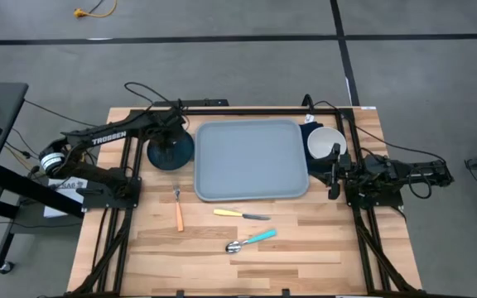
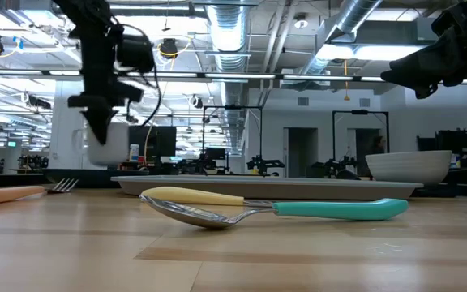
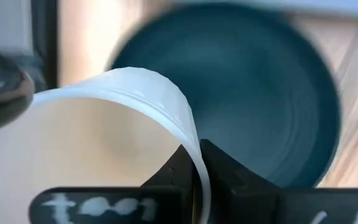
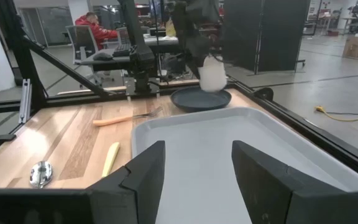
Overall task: Set up tray
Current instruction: Put the white mug on the gray tray
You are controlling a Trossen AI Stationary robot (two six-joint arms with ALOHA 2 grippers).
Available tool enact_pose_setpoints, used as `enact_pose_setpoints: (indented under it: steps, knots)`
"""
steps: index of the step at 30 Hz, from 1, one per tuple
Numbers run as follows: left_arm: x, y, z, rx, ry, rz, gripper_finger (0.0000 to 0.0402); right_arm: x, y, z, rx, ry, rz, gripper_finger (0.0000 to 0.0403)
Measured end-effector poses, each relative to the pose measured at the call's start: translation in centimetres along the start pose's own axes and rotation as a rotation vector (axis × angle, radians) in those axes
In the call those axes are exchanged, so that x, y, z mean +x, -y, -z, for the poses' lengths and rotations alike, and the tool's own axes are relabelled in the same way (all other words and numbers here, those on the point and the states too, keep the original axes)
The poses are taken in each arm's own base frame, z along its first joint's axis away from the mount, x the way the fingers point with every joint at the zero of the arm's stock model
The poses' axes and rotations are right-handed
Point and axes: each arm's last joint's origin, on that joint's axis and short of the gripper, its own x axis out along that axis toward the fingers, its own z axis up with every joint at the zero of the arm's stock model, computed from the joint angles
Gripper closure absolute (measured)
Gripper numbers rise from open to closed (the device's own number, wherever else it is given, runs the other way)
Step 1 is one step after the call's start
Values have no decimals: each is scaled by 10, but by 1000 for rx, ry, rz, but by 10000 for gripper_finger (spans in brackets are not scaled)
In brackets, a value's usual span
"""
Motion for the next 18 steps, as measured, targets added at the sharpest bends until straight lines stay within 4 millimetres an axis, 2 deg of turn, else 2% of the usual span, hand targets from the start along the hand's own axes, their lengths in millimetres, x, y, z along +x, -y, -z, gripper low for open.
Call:
enact_pose_setpoints:
  steps: [9,13,18]
  knots:
    - [-33,4,-38,309,226,-31,397,0,0,0,0,0,1,225]
    - [-30,3,-61,373,218,7,399,0,0,-1,2,11,1,225]
    - [-9,-2,-95,463,98,127,400,0,0,-1,4,15,1,225]
